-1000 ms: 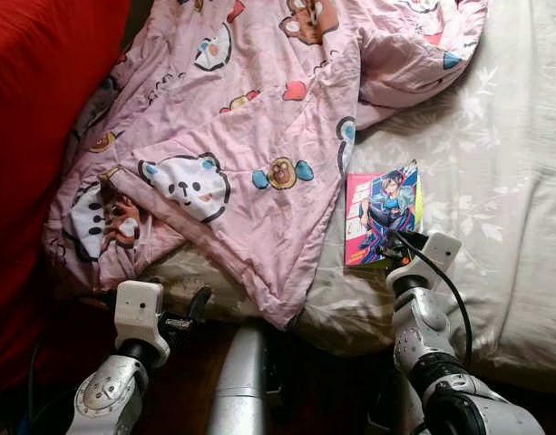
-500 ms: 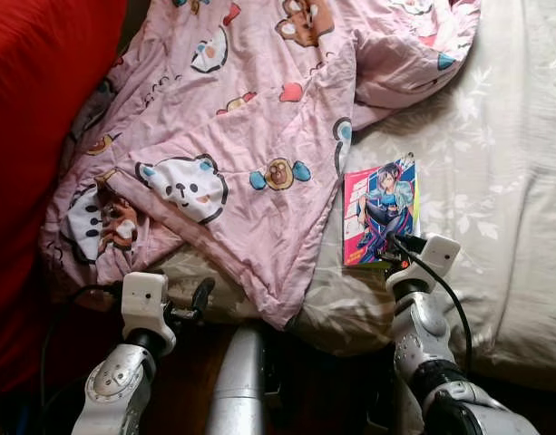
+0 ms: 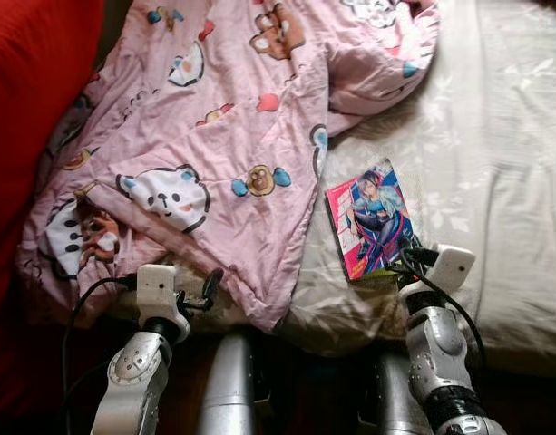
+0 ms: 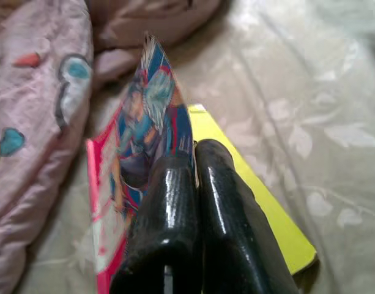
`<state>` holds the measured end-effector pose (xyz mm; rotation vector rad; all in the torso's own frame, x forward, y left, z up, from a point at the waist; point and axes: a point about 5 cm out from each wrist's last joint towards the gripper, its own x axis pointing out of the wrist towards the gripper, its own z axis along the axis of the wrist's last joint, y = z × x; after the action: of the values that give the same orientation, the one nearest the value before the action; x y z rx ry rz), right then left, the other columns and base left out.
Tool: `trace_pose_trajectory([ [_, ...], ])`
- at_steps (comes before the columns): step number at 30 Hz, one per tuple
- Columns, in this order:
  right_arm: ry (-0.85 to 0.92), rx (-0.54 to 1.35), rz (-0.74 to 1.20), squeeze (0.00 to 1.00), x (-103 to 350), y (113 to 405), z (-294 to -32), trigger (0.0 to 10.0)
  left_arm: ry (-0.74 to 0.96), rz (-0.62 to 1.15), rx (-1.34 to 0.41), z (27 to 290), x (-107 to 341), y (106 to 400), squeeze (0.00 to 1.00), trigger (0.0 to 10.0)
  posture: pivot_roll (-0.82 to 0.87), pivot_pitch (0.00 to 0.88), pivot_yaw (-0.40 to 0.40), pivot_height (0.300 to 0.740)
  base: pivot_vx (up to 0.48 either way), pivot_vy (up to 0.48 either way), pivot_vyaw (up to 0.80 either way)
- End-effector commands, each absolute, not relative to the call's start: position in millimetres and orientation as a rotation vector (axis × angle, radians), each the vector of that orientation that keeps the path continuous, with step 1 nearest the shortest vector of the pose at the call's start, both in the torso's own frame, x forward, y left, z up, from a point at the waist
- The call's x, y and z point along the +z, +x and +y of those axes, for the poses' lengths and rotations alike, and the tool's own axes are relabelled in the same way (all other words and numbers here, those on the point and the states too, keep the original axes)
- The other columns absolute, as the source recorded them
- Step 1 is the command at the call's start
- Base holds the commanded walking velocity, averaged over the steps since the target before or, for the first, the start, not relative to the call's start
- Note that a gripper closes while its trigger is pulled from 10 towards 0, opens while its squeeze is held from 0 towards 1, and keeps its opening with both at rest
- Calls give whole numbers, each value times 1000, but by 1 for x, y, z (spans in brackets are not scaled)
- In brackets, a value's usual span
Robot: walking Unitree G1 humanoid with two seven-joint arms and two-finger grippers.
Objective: Clean up the room
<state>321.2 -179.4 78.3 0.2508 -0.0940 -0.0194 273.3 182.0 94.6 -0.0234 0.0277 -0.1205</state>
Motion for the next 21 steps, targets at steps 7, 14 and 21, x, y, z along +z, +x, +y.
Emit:
trace_pose_trajectory([
  [7,239,88,-85,0,82,307,-165,10000,-1,49,-97,187,83,272,0,10000,74,240,81,621,0,0,0],
  [14,264,36,-1,0,67,301,-173,10000,-1,48,-99,185,81,272,0,10000,72,232,79,621,0,0,0],
  [21,260,18,16,0,69,306,-171,10000,-3,65,-101,184,77,271,0,10000,74,238,78,621,0,0,0],
])
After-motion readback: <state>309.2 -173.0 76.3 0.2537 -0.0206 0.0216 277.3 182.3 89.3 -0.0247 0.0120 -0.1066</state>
